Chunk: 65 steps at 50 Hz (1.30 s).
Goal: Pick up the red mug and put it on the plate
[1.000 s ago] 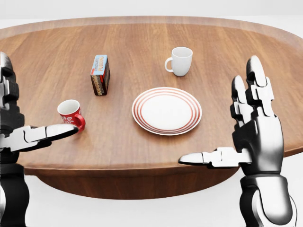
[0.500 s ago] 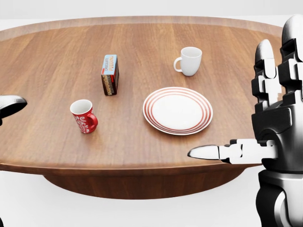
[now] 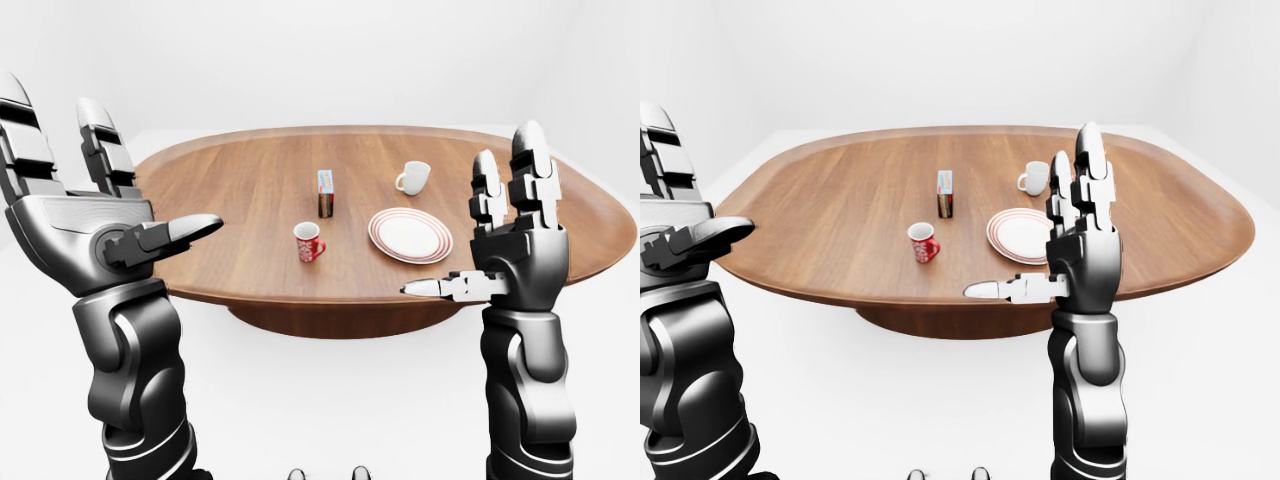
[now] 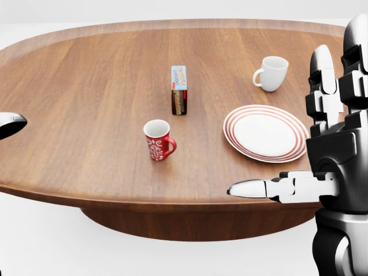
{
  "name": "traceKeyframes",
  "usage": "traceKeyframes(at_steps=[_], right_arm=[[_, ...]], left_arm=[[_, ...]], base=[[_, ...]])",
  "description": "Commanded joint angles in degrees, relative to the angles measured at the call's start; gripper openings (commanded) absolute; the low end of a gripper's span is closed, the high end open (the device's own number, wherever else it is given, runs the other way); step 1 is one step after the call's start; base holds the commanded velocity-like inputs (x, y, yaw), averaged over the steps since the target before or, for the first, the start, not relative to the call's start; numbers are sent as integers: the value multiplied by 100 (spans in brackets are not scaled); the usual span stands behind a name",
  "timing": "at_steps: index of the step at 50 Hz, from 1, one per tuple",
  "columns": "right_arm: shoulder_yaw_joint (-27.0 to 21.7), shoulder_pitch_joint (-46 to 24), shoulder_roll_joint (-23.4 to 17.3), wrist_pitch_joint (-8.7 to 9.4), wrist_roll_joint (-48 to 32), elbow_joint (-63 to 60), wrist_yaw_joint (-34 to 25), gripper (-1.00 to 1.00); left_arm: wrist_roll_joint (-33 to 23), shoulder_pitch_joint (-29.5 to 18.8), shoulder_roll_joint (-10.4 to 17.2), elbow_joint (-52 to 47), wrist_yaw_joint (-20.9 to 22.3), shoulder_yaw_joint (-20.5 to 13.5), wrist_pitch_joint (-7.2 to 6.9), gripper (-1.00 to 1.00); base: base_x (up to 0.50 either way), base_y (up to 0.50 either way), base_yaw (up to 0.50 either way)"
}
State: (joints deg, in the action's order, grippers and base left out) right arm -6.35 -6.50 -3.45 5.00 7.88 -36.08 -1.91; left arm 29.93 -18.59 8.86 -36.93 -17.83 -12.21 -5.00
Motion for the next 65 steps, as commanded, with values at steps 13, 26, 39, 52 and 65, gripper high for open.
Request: traceKeyframes(at_steps=[13, 26, 39, 52, 65], right_arm=[[-11, 84, 9, 0, -246, 63, 53, 100], [24, 98, 40, 0, -71, -73, -46, 100], [26, 115, 40, 0, -46, 11, -85, 100], [34, 158, 49, 0, -18, 5, -109, 100], [29, 160, 48, 0, 11, -13, -107, 100]], left_arm=[[41, -11, 7, -31, -15, -6, 0, 100], [108, -7, 48, -96, -30, -54, 0, 100], [173, -66, 101, -53, -80, -100, 0, 100], [136, -6, 71, -59, -66, -78, 0, 100], [170, -23, 81, -82, -84, -94, 0, 100]], base=[[0, 9, 0], [30, 0, 0], [50, 0, 0], [50, 0, 0], [50, 0, 0]])
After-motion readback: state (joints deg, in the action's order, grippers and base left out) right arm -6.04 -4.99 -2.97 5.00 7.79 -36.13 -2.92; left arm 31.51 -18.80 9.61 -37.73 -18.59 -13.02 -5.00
